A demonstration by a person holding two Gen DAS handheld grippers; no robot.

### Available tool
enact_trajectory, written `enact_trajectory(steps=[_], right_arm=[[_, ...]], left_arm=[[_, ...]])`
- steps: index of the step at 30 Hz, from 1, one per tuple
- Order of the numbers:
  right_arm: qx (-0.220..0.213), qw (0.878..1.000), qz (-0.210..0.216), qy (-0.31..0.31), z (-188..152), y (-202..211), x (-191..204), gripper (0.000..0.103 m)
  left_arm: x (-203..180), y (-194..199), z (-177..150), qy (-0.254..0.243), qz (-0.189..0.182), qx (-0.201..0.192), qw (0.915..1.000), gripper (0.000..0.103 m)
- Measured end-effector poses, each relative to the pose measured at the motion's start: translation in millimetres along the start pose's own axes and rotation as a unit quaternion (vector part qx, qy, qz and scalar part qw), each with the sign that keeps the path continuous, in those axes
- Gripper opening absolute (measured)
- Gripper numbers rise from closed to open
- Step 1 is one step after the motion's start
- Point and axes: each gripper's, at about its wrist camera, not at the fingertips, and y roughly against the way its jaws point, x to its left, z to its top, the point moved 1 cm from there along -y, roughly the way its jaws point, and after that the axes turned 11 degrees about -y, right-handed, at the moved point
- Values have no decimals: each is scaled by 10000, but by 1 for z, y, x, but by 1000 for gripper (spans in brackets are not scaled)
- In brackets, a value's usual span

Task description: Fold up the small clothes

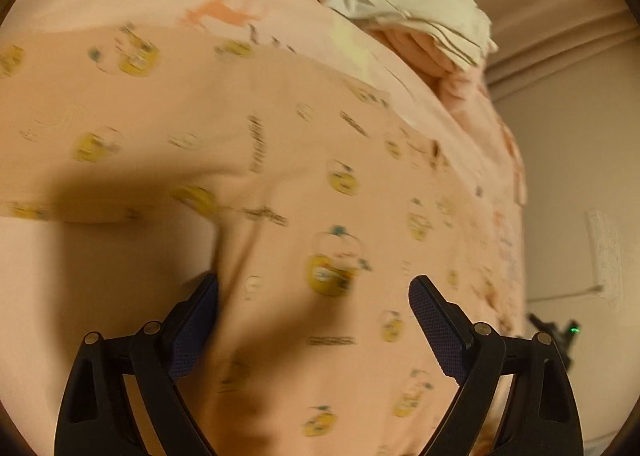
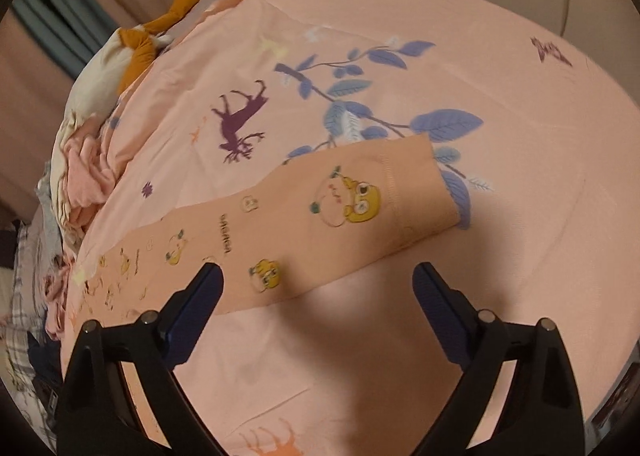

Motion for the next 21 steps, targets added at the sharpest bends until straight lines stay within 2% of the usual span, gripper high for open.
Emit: enact_trajectory(steps=[2, 6, 7, 9, 11, 12, 15, 17, 18, 20, 21], right_arm=[[27, 9997, 20, -231, 6, -5, -11, 96], [220, 9973, 304, -627, 14, -20, -28, 95], [258, 9967, 359, -676, 16, -24, -31, 92], [185, 9954, 431, -835, 20, -27, -37, 89], [104, 9929, 634, -1000, 24, -26, -43, 85], [70, 9919, 685, -1069, 26, -26, -45, 83], [17, 9920, 600, -1114, 29, -25, -51, 66], [-22, 9927, 409, -1133, 30, -26, -54, 44], [-44, 9930, 299, -1144, 30, -26, -55, 38], [-79, 9927, 90, -1204, 30, -26, -58, 16], [-61, 9920, 73, -1258, 31, -27, -60, 15]], left_arm=[[-1, -2, 1, 46, 83, -49, 9999, 92], [-7, -10, 0, -223, 337, -116, 9991, 92], [-9, -11, 0, -276, 386, -132, 9988, 90], [-10, -10, -2, -339, 567, -137, 9977, 84], [-9, -11, -1, -343, 731, -152, 9966, 70], [-8, -11, -1, -318, 835, -143, 9959, 67], [-7, -11, 2, -285, 1134, -98, 9931, 49], [-7, -11, 1, -300, 1379, -64, 9900, 29], [-7, -11, 1, -308, 1517, -51, 9879, 26], [-7, -10, 0, -364, 1603, -46, 9864, 21], [-6, -10, 0, -349, 1673, -41, 9853, 19]])
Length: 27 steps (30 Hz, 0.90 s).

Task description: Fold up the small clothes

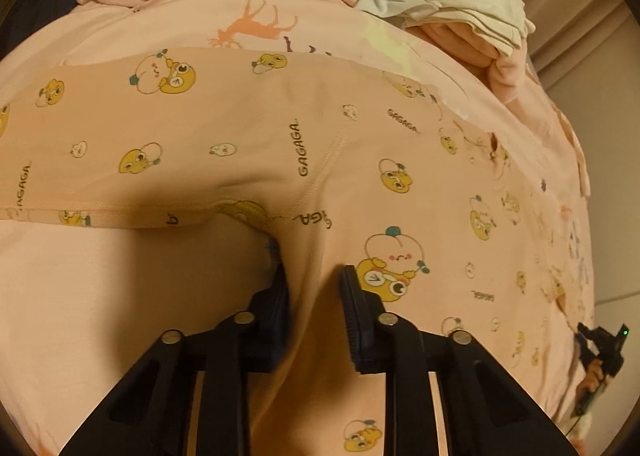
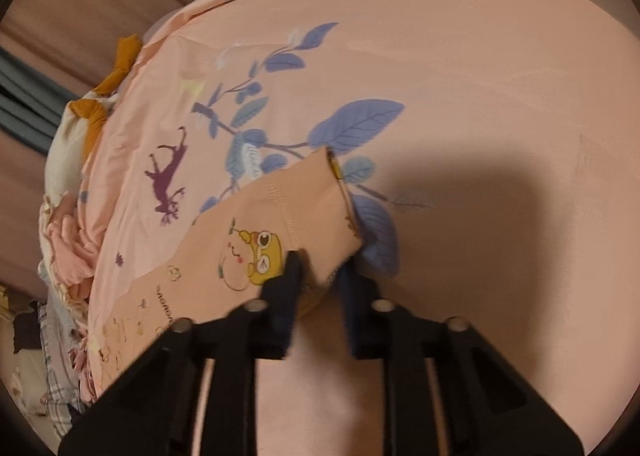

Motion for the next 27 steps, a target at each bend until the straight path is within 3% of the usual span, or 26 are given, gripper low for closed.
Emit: enact_trajectory(steps=[6, 10, 15, 20, 25, 27], right_arm=[[-220, 9993, -185, 240, -5, 5, 17, 8], [-300, 9976, 225, 588, -20, 20, 56, 8], [-392, 9850, 711, 1520, -66, 44, 141, 8], [-1, 9577, 1321, 2558, -160, 46, 238, 8], [573, 9110, 1642, 3739, -282, 21, 325, 7], [836, 8984, 1608, 4000, -325, 4, 348, 8]], left_arm=[[7, 0, 0, 174, -113, 11, 9998, 18], [7, 1, -1, 181, -70, 52, 9998, 13], [1, 3, -2, -73, 256, 98, 9996, 9], [9, 7, 0, 76, 67, 247, 9996, 6], [18, 16, -5, 72, -105, 239, 9996, 6], [24, 21, -7, 100, -146, 211, 9996, 6]])
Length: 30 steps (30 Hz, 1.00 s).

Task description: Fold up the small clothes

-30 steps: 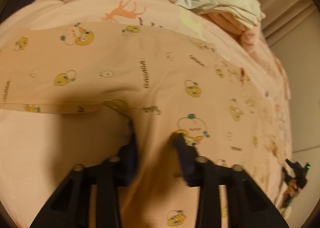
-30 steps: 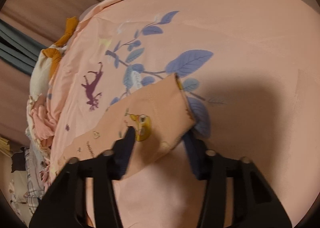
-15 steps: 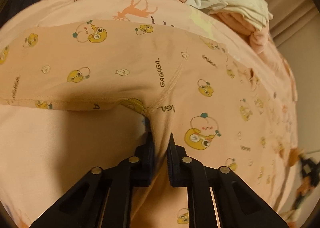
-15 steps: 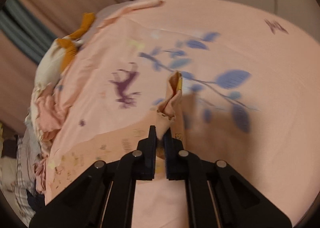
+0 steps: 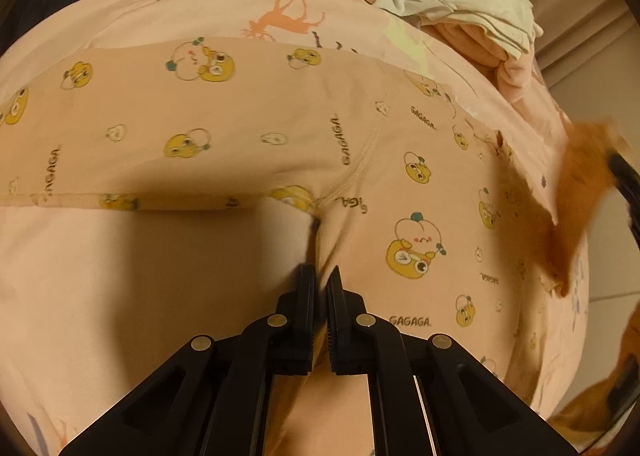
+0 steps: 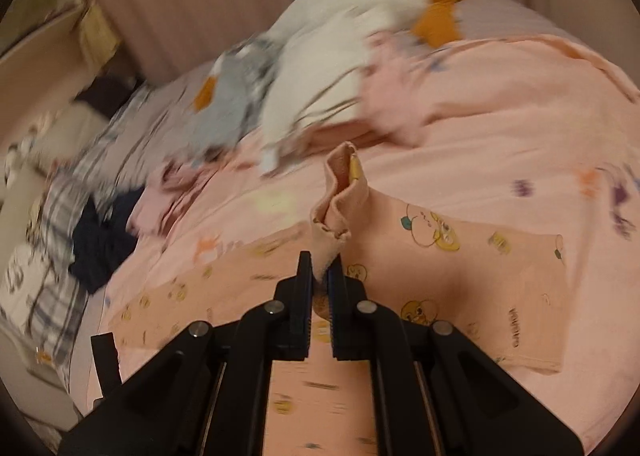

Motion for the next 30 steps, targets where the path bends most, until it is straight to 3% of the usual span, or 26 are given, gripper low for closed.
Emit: enact_trajectory(steps=[4, 7, 12, 15, 17, 18, 21, 23, 27, 30], right_arm=[[636, 9977, -47, 218, -28, -63, 49, 8], [1022, 9943, -241, 181, -51, -103, 66, 8], [1248, 9904, -557, 182, -80, -138, 77, 8], [1309, 9894, -596, 200, -81, -140, 77, 8], [1463, 9883, -412, 121, -76, -137, 76, 12], [1439, 9892, -267, 71, -71, -129, 71, 13], [1224, 9923, 187, 71, -57, -102, 73, 29], [1174, 9921, 388, 212, -53, -83, 74, 32], [906, 9947, 208, 447, -48, -42, 56, 43], [648, 9961, -76, 588, -48, -11, 21, 50]], left_arm=[[12, 13, -3, 33, 264, -184, 9995, 4], [17, 25, -5, -137, 1076, -436, 9931, 4], [41, 38, -8, 54, 885, -494, 9948, 4], [46, 44, -4, 130, 1096, -550, 9924, 4], [45, 50, -1, 193, 917, -579, 9939, 4], [43, 53, 1, 227, 797, -620, 9946, 4], [31, 65, 4, 212, 384, -840, 9955, 4], [20, 68, 11, 116, 128, -894, 9958, 4], [-13, 63, 20, -56, -457, -837, 9954, 4], [-37, 39, 33, -47, -923, -629, 9937, 4]])
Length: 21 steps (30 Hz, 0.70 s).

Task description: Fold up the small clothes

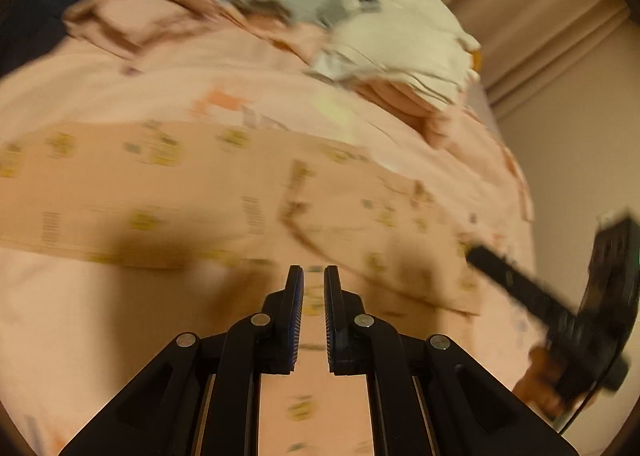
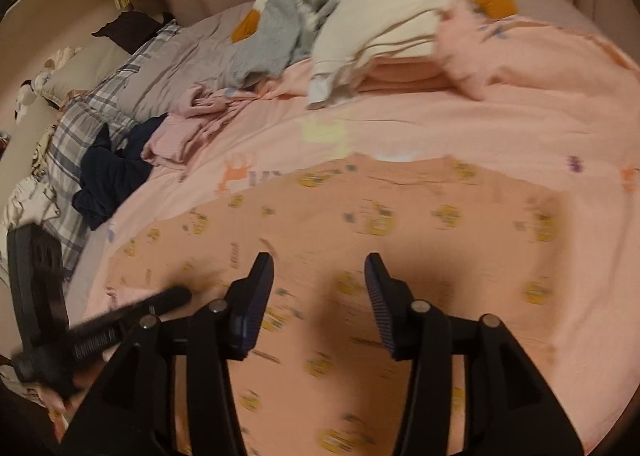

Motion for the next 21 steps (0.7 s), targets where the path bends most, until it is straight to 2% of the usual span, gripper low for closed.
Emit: enact_trajectory(steps=[3, 6, 8, 13, 15, 17, 19, 21], right_arm=[[-42, 9995, -275, -115, -9, 20, -43, 52], [-99, 9979, -535, -342, -27, 36, -91, 52], [-113, 9959, -746, -501, -37, 42, -119, 54], [-6, 9917, -1040, -761, -49, 40, -166, 54], [36, 9901, -1056, -929, -51, 36, -178, 54], [54, 9899, -991, -1010, -53, 33, -185, 54], [81, 9901, -909, -1067, -54, 31, -187, 54], [86, 9902, -854, -1098, -57, 30, -185, 54]], left_arm=[[-13, -39, 5, -82, 73, 360, 9993, 5], [-22, -67, 11, -193, 370, 284, 9987, 5], [-18, -79, 13, -60, 493, 315, 9983, 5], [1, -79, 10, 440, 169, 181, 9987, 5], [4, -72, 9, 453, 120, 123, 9988, 17], [4, -66, 9, 401, 352, 64, 9986, 45], [8, -56, 8, 474, 521, -121, 9974, 51], [12, -54, 10, 534, 267, -118, 9981, 51]])
